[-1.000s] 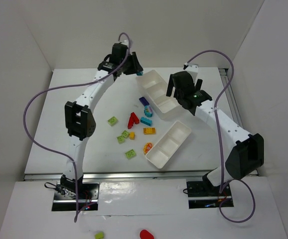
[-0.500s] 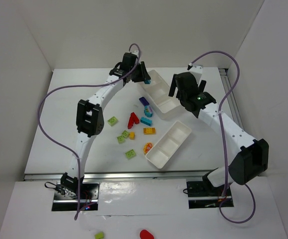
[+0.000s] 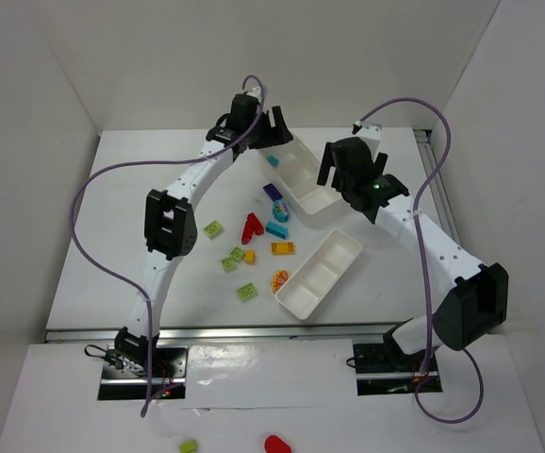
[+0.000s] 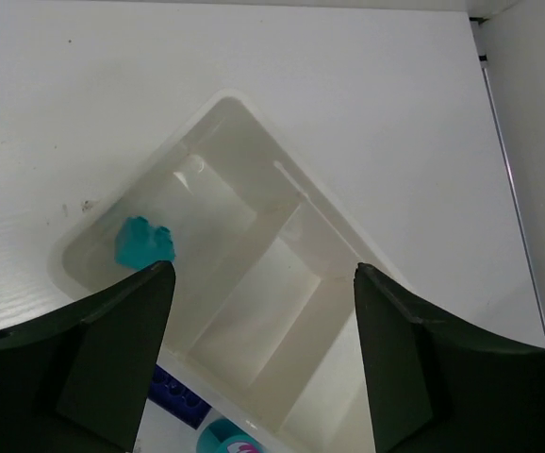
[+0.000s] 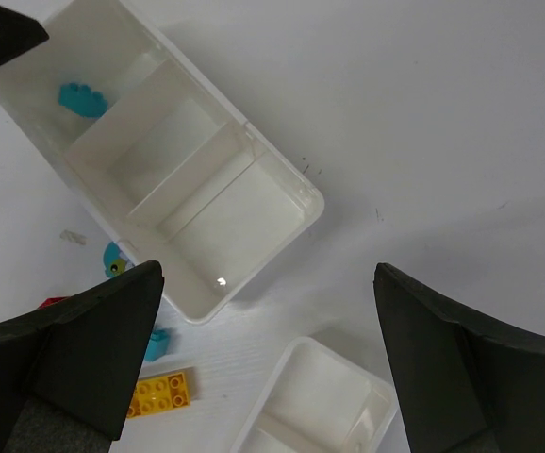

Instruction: Sort the legos into containers by color

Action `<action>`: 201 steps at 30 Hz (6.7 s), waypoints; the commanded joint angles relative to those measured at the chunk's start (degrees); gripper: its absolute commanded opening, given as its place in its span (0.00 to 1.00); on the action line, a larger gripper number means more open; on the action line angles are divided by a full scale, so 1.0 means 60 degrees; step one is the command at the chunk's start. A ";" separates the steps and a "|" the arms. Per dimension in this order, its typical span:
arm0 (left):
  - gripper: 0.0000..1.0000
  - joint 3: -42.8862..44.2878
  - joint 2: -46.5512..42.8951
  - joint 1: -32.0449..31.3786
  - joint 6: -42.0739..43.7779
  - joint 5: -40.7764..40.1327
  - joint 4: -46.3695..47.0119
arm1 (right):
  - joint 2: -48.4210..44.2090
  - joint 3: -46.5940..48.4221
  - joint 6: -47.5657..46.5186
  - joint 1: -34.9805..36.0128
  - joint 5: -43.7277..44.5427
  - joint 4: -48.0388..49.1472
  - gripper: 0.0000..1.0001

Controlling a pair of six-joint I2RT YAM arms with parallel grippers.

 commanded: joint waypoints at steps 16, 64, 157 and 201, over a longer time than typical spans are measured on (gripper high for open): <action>1.00 -0.5076 -0.6247 0.0311 0.1605 -0.4143 -0.2481 | 0.2484 -0.0047 -0.1927 0.2237 -0.3991 0.0637 0.88; 1.00 -0.7966 -0.7655 0.1556 0.1152 -0.2203 -0.3876 | 0.6469 0.5898 -0.2822 0.0393 -0.3056 0.1853 0.24; 1.00 -0.7629 -0.7333 0.1220 0.1445 -0.3302 -0.4462 | 0.4990 0.3319 -0.1094 0.1052 -0.1032 0.2159 0.32; 1.00 -0.7160 -0.7055 0.1132 0.1445 -0.3770 -0.4960 | 0.5731 0.4793 -0.1108 -0.0225 -0.2716 0.2566 0.73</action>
